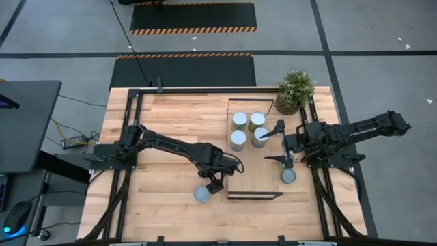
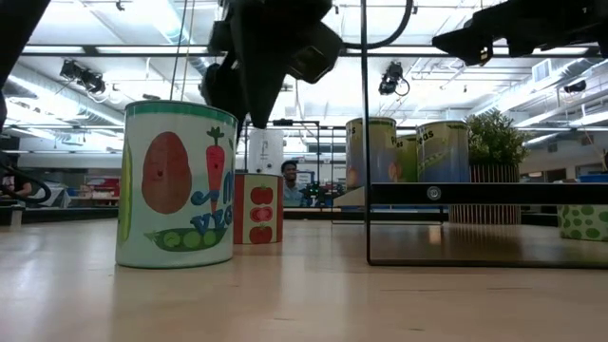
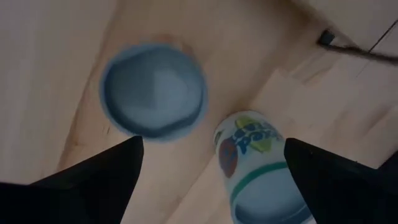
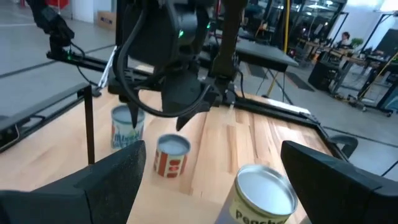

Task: Pick and place cans onto a shelf
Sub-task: Put the canned tomatoes on the shelf

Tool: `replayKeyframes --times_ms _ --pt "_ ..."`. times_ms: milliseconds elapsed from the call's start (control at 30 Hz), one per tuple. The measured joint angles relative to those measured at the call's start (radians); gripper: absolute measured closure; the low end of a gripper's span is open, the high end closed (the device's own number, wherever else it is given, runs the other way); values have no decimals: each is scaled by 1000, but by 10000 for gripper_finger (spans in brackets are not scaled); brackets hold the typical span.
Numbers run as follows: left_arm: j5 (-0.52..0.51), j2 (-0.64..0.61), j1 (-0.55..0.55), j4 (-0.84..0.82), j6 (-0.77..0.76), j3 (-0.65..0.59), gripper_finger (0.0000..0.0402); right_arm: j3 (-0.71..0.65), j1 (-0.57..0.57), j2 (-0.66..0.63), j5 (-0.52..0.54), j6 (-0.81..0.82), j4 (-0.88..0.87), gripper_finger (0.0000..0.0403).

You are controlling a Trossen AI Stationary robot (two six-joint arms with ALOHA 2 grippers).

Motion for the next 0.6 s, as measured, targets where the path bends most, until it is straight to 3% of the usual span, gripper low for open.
replayKeyframes --times_ms 133,600 --pt "-47 0 -3 11 74 0 5 -4 0 8 0 -4 -2 21" --pt "-144 2 -18 36 45 -13 5 -4 0 7 0 -7 5 21"
